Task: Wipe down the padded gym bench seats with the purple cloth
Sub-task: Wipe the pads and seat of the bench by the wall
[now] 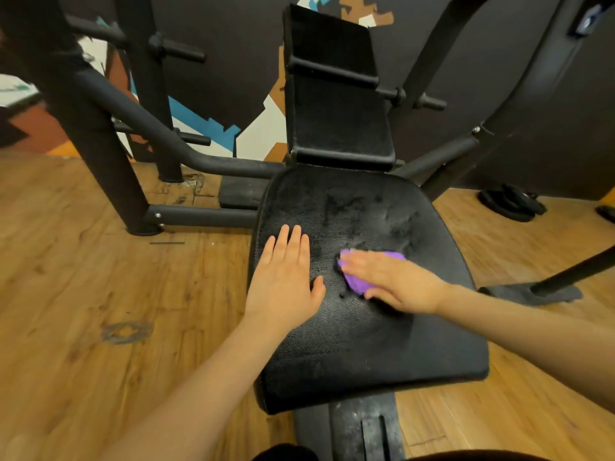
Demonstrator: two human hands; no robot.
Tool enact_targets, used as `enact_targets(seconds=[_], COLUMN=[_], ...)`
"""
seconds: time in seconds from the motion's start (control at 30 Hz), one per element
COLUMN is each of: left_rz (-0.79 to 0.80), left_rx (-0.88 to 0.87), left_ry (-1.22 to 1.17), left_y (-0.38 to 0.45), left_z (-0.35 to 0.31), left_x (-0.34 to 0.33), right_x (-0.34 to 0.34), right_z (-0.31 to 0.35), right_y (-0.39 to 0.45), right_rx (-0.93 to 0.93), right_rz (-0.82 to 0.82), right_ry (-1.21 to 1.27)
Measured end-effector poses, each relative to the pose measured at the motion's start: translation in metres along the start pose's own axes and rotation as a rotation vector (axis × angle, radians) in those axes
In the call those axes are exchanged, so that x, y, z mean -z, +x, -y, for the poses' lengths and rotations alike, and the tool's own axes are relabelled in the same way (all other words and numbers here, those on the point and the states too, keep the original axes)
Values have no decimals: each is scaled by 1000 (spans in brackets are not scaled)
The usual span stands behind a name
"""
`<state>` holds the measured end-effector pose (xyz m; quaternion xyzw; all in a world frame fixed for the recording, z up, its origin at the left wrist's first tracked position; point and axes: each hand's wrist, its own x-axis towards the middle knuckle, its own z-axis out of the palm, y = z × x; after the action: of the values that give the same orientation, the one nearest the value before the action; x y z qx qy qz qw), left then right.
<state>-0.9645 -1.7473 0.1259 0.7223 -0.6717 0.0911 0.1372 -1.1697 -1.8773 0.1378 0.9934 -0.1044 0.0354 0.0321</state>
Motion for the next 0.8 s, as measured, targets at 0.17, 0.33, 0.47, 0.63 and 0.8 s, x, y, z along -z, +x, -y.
enact_targets(seconds=[0.17, 0.33, 0.47, 0.63, 0.8], left_rz=[7, 0, 25, -52, -12], left_rx=[2, -5, -1, 28, 63], left_ry=[-10, -39, -42, -63, -49], left_y=[1, 1, 2, 0, -2], left_z=[1, 3, 2, -2, 2], left_x=[0, -1, -2, 4, 3], right_x=[28, 47, 36, 15, -4], right_z=[-58, -89, -79, -40, 18], right_y=[61, 107, 110, 79, 26], right_rx=[-299, -555, -583, -376, -234], right_rz=[-128, -241, -335, -308, -195], right_ry=[97, 153, 118, 88, 116])
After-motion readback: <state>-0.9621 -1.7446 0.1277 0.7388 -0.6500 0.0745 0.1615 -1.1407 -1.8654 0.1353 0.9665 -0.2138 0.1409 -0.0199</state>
